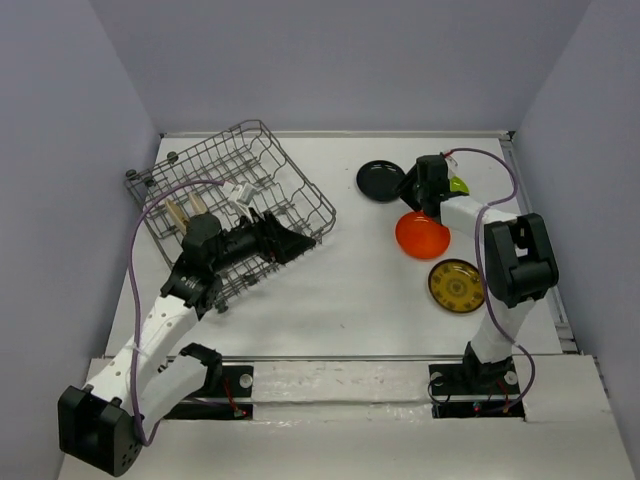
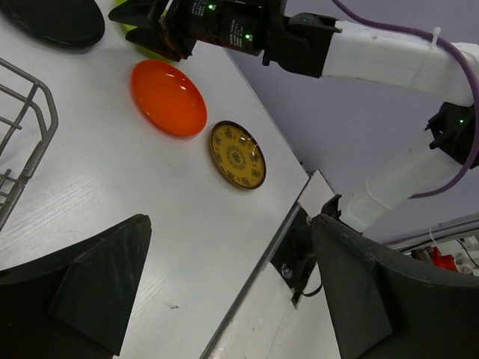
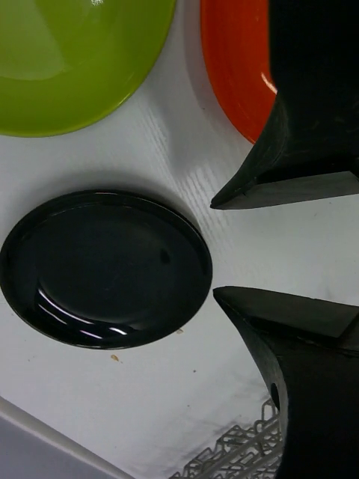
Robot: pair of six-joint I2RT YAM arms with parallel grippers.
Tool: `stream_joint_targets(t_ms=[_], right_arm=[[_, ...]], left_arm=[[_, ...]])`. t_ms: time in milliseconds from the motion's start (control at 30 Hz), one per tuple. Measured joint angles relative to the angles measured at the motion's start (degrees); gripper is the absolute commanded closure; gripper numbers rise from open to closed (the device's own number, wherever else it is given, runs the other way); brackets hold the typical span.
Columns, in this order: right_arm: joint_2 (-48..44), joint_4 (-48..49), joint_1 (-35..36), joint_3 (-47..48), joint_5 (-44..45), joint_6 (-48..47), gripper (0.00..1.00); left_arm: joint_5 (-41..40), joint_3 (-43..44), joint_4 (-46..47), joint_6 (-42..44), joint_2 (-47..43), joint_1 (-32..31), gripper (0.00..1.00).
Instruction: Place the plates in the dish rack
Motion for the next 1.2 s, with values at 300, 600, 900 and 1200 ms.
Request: stream_joint_targets(t_ms=[300,600,900,1200], right_arm=[[7.8,-4.1,-0.7,8.2,3.3,3.0,0.49],[11.6,-7.0,-1.3,10.2,5.9,4.3,0.51],[16.8,-6.4,-2.9,15.6,3.5,5.1,0.69],[17.6,-3.4,-3.7,16.1,0.7,6.0,0.93]], left_arm=[[1.7,1.8,-3.8,5.8,-1.2,-2.5,0.01],[-2.7,2.5,-6.1,8.7,-3.0,-2.8,0.01],[-7.0,2.5,-7.0,9.3,-2.2,-2.8,0.07],[-10.2,3.8,-10.6,6.8,5.4,-2.8,0.14]])
